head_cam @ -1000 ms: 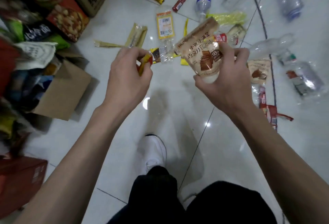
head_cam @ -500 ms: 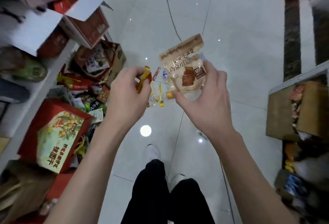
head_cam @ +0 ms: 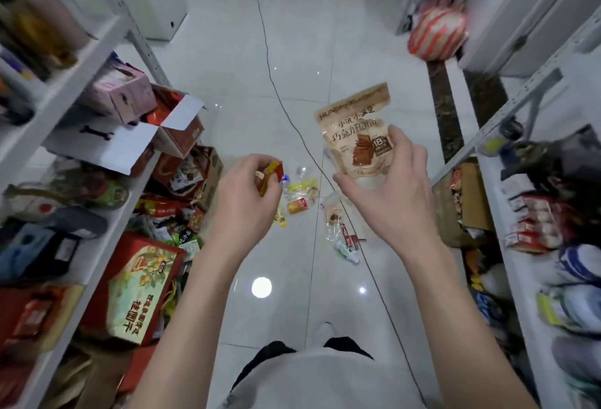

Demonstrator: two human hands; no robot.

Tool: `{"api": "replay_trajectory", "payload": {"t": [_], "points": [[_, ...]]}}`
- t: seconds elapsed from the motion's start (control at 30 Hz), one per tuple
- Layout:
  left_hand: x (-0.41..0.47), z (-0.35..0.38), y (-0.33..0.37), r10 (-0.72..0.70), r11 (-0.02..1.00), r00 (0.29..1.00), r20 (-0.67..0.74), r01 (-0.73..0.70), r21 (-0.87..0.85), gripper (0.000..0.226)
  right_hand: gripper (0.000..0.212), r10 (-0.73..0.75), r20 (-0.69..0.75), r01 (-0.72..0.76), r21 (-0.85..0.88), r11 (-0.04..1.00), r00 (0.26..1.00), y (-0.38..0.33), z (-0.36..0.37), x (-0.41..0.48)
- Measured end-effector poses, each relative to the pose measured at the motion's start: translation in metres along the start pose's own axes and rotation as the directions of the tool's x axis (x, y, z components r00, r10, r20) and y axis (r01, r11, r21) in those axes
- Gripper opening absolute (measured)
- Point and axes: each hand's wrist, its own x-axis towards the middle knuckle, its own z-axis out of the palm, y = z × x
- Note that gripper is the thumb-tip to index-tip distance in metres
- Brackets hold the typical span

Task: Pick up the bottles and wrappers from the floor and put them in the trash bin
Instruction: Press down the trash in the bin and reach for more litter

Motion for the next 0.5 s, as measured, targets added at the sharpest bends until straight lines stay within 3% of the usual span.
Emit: {"api": "replay_trajectory", "payload": {"t": [0.23, 0.5], "points": [[-0.04, -0.012, -0.021, 0.103, 0.993, 0.976, 0.193, -0.088, -0.081, 0.016, 0.101, 0.176, -0.08, -0.18, -0.04, 0.983, 0.981, -0.003, 0.008, -0.104], [-0.103, 0.008, -0.033, 0.233, 0.966, 0.861, 0.451, -0.151, -0.21, 0.014, 0.098, 0.434, -0.203, -0.457, -0.078, 0.886, 0.877, -0.002, 0.012, -0.232]]}}
